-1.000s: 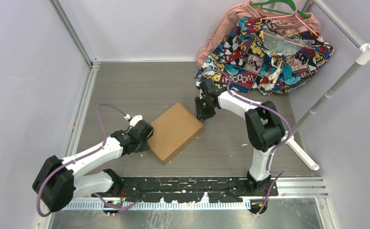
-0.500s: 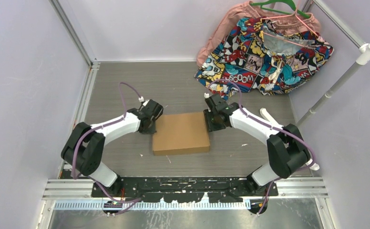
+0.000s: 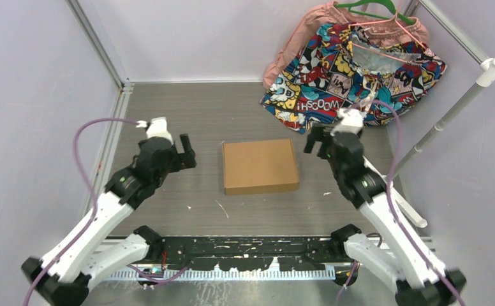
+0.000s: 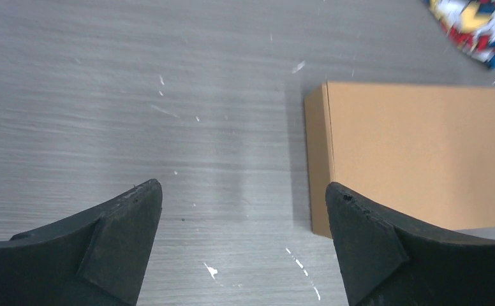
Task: Fold the paper box
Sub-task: Adjust the paper box at the center of the board, then reset both arms
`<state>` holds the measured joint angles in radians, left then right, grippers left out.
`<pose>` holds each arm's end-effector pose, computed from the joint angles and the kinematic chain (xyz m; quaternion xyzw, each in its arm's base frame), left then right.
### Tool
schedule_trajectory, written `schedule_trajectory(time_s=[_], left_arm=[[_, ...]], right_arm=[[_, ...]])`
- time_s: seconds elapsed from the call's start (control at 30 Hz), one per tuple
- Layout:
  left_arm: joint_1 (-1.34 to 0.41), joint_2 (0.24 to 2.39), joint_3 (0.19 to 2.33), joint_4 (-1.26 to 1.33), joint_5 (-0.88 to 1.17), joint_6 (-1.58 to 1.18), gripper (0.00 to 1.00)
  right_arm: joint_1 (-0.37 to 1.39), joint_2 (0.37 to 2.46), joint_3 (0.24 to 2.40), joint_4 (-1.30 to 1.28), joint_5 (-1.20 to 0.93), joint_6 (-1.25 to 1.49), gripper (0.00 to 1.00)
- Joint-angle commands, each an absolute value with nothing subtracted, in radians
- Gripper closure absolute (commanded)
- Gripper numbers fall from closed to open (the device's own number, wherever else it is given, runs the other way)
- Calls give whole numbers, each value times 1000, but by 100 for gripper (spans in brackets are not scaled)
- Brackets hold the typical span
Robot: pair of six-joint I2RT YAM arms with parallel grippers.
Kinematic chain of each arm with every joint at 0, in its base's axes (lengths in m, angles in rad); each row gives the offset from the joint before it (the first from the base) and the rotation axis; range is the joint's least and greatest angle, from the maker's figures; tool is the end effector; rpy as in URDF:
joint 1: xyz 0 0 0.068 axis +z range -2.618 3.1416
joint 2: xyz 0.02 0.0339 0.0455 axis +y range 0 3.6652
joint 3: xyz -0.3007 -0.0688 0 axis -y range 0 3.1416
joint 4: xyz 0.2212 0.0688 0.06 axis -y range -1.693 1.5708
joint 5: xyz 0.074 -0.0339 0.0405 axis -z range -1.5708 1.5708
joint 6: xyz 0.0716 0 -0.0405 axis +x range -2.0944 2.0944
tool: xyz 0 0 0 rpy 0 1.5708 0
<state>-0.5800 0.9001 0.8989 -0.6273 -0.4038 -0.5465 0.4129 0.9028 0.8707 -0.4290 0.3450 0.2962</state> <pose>0.1555 -0.0683 0.3266 -0.0764 0.8744 -0.0864 0.4714 0.1777 0.0514 0.3395 0.0414 0.8412 0.0434 0.5374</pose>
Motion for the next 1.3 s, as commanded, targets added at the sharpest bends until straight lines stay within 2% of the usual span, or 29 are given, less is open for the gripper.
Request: schedule_trajectory(time_s=[0.0,0.13,0.27,0.37,0.57,0.73,0.83,0.97,1.07,1.27], left_arm=[[-564,754,858,-619,-538,-506,0],[-557,720,773,-450,-649,-423,0],[-534,750,641,-201,-810,-293,0],[-474,765,495,10,-844,-222,0],[-178,860,374,174,-601,-205,0],[-44,989,274,450,-339,-124,0],[-9,1130,255,615,-272,-106,0],[18,1228,312,650,-207,-102,0],[29,1292,337,699,-201,-98,0],[29,1373,408,674,-125,-96,0]], right_arm=[[394,639,672,-128,581,130,0],[375,607,505,90,699,83,0],[330,723,395,321,715,84,0],[282,837,340,463,700,93,0],[190,1103,276,736,616,113,0],[160,1311,270,934,576,83,0],[128,1408,263,1019,548,106,0],[94,1545,236,1190,532,137,0],[52,1529,268,1088,488,179,0],[35,1545,252,1132,395,150,0]])
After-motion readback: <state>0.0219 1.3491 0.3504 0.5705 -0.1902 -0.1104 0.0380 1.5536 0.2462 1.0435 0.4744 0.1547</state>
